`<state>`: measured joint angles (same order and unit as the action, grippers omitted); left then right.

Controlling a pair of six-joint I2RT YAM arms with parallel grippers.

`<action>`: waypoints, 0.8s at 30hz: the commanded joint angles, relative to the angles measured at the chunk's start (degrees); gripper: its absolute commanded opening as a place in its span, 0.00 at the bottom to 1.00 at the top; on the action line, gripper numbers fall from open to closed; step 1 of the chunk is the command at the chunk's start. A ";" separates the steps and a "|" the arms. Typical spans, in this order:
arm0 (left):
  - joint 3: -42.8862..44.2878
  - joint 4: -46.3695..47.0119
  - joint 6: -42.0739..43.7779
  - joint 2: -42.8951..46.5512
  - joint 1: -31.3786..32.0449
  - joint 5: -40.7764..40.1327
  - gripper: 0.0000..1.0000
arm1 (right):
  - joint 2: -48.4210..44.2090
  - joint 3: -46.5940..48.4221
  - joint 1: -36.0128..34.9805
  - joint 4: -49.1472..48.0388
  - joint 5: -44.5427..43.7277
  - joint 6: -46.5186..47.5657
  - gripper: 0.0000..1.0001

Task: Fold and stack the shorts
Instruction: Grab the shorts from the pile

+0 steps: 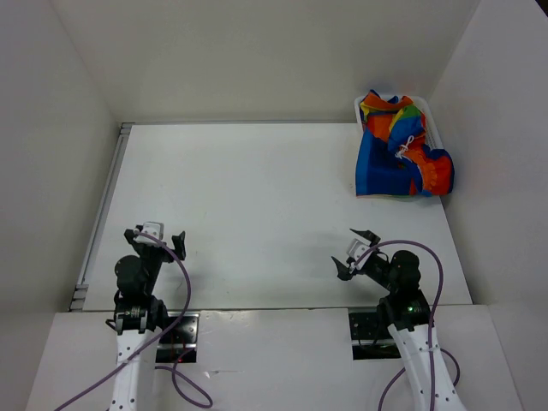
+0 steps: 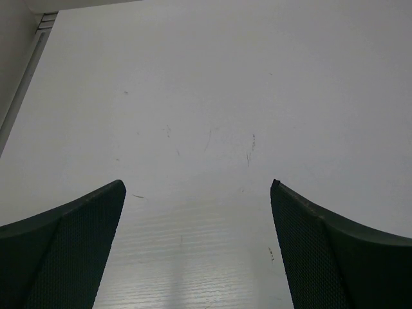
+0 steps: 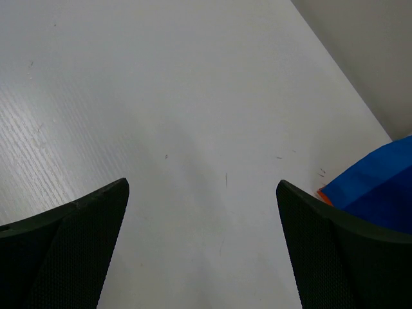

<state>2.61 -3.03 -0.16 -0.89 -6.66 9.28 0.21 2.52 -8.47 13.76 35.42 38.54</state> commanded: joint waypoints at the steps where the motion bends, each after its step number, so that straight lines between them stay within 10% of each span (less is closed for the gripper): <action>1: -1.47 1.71 0.16 1.06 0.06 1.09 1.00 | -0.21 -1.64 0.30 -1.19 1.06 -0.58 1.00; 7: 3.53 -15.57 0.16 1.06 -0.46 40.94 1.00 | -0.21 -1.65 -0.23 -4.08 6.30 19.05 1.00; 8: 4.24 -17.00 0.16 1.06 -0.46 42.39 1.00 | -0.21 -1.65 -0.84 -2.61 6.33 37.30 1.00; 11: 2.86 -11.04 0.16 1.06 -0.46 41.72 1.00 | -0.21 -1.65 -0.85 -10.19 7.73 52.05 1.00; 16: 5.80 16.12 0.16 -0.78 0.32 33.70 1.00 | -0.21 3.96 -2.25 -34.05 5.74 36.64 1.00; 24: 36.02 4.68 0.16 -35.90 5.68 27.91 1.00 | 41.67 48.60 -4.19 -4.92 -36.93 -10.42 1.00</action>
<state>28.56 4.97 -0.21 -25.82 -3.07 39.66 30.39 42.28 -12.51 -0.64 22.92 51.66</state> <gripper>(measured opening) 1.001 0.997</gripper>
